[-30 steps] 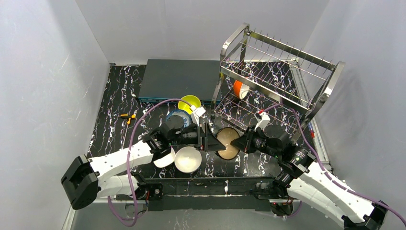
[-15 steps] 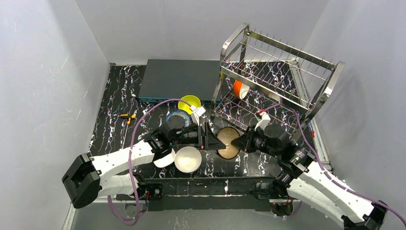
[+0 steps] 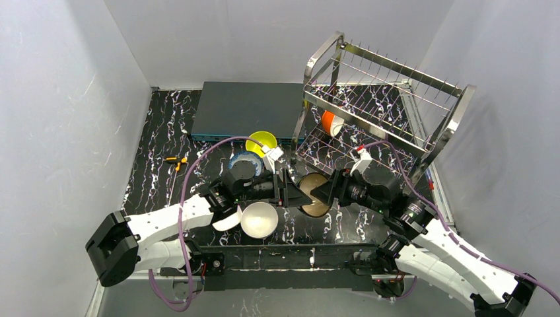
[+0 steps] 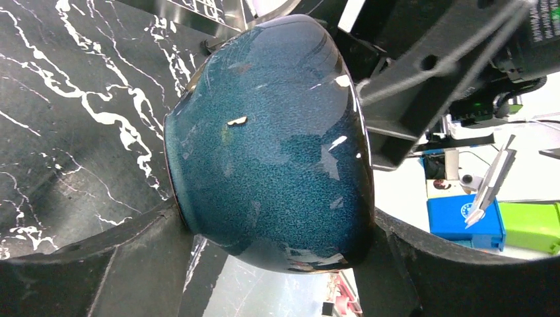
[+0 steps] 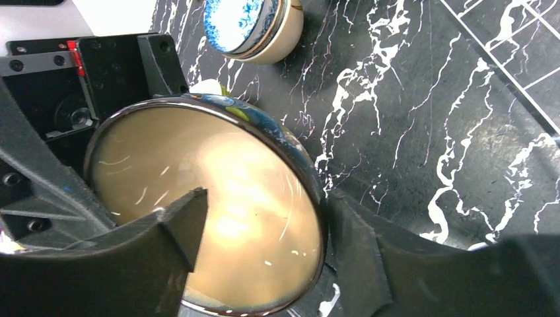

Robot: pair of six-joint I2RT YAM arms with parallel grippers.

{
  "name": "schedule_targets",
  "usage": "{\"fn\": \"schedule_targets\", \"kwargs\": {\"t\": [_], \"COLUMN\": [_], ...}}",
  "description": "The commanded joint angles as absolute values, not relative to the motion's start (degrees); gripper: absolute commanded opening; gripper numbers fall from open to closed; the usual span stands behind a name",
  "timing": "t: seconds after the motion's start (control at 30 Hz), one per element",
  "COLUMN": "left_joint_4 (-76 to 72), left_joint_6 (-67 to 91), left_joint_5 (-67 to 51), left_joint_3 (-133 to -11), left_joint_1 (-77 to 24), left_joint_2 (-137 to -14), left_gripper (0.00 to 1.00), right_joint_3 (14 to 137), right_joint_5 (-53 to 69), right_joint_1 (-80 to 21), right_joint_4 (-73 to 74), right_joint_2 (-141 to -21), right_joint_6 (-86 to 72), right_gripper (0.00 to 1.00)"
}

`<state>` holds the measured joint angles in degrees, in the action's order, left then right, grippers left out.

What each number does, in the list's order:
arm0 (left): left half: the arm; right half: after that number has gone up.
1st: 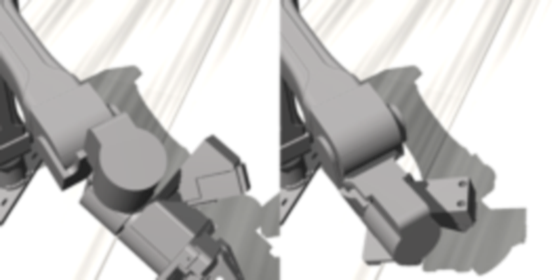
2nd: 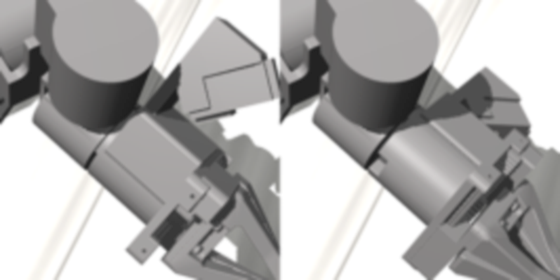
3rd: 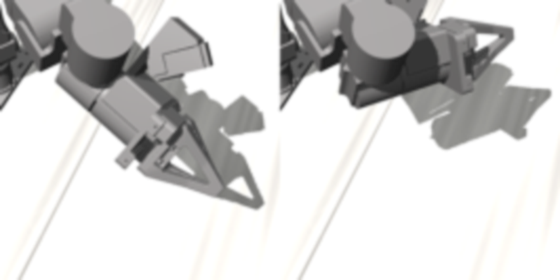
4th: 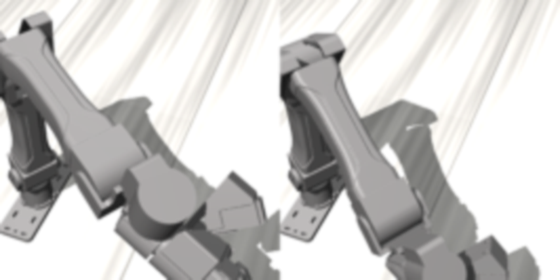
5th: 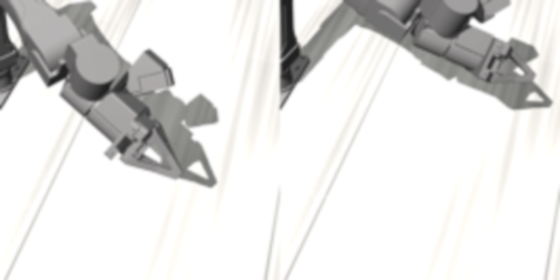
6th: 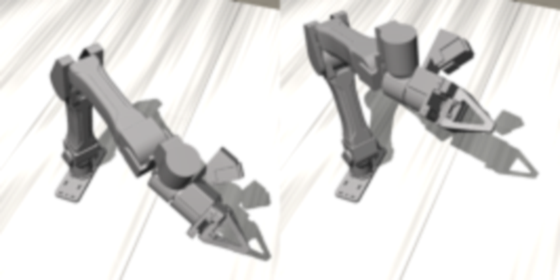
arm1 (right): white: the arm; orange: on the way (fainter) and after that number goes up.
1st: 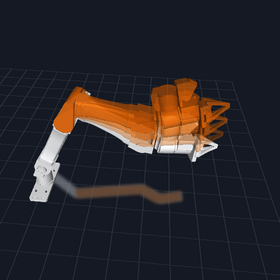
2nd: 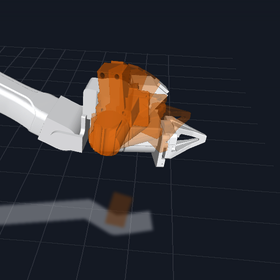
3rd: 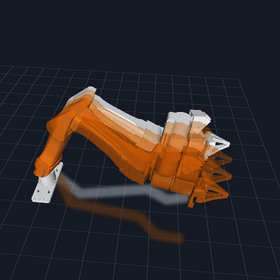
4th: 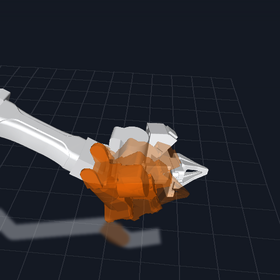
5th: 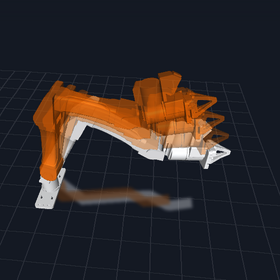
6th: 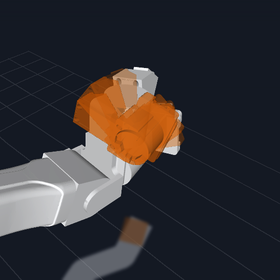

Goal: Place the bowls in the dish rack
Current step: Pick up the bowl from the center of the board.

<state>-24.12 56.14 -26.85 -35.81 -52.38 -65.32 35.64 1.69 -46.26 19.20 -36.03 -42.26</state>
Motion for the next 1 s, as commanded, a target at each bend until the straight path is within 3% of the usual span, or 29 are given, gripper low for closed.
{"fn": "schedule_targets", "kwargs": {"t": [0.0, 0.2, 0.43, 0.97], "left_joint_4": [-29.5, -29.4, -28.6, -28.6], "left_joint_6": [54.1, 51.9, 48.0, 34.5], "left_joint_5": [-24.5, -21.6, -19.1, -13.6], "left_joint_3": [-35.9, -35.8, -34.7, -34.4], "left_joint_1": [-52.7, -52.7, -52.6, -52.6], "left_joint_2": [-64.0, -64.6, -64.0, -65.5], "left_gripper": [0.00, 0.00, 0.00, 0.00], "right_joint_3": [40.6, 44.2, 50.3, 68.9], "right_joint_5": [-1.0, -3.3, -3.2, 12.4], "right_joint_1": [-46.4, -46.4, -46.4, -46.4], "right_joint_4": [16.3, 19.8, 20.8, 15.8], "right_joint_2": [-34.6, -34.6, -36.4, -50.9], "right_joint_6": [-40.3, -38.4, -34.7, -21.8], "right_gripper": [0.80, 0.98, 0.99, 0.99]}}
